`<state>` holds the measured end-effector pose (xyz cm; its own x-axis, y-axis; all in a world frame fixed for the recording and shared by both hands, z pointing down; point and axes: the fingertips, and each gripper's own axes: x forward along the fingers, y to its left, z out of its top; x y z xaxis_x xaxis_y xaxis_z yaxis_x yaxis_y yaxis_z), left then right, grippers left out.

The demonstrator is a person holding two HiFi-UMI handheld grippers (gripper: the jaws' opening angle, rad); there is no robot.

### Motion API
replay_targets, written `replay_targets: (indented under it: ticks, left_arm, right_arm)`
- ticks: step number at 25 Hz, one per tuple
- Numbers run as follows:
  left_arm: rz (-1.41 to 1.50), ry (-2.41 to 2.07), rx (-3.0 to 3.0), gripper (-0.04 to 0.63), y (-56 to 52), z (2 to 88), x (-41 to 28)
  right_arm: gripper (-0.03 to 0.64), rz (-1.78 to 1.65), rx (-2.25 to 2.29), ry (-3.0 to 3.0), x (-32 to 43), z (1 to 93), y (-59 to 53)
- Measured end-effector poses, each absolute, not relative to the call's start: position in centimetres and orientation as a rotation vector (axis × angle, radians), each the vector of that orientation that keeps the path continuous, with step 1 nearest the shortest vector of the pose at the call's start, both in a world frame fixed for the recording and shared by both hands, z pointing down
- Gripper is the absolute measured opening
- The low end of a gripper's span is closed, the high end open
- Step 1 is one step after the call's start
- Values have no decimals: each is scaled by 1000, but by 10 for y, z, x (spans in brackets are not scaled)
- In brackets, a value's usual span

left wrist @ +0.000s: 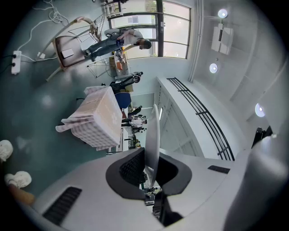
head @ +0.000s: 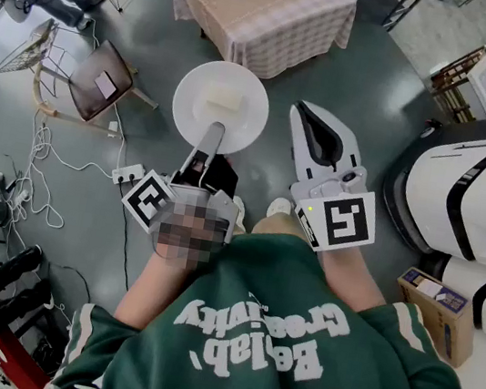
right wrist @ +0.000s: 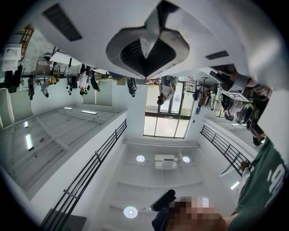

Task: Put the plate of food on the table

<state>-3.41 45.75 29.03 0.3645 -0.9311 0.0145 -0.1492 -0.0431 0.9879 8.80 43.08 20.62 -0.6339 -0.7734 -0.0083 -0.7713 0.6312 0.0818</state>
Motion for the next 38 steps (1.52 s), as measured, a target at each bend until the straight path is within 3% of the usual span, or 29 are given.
replay_targets:
  ticks: [20,38]
  left_arm:
    - [-861,-1038,1461,31,458,294,-16]
    - [-880,-1066,1464,31,450,298,47]
  right_arm:
    - [15,-102,1323,-2855,105,206,428]
    - [15,-88,1276,-2904,169,216,419]
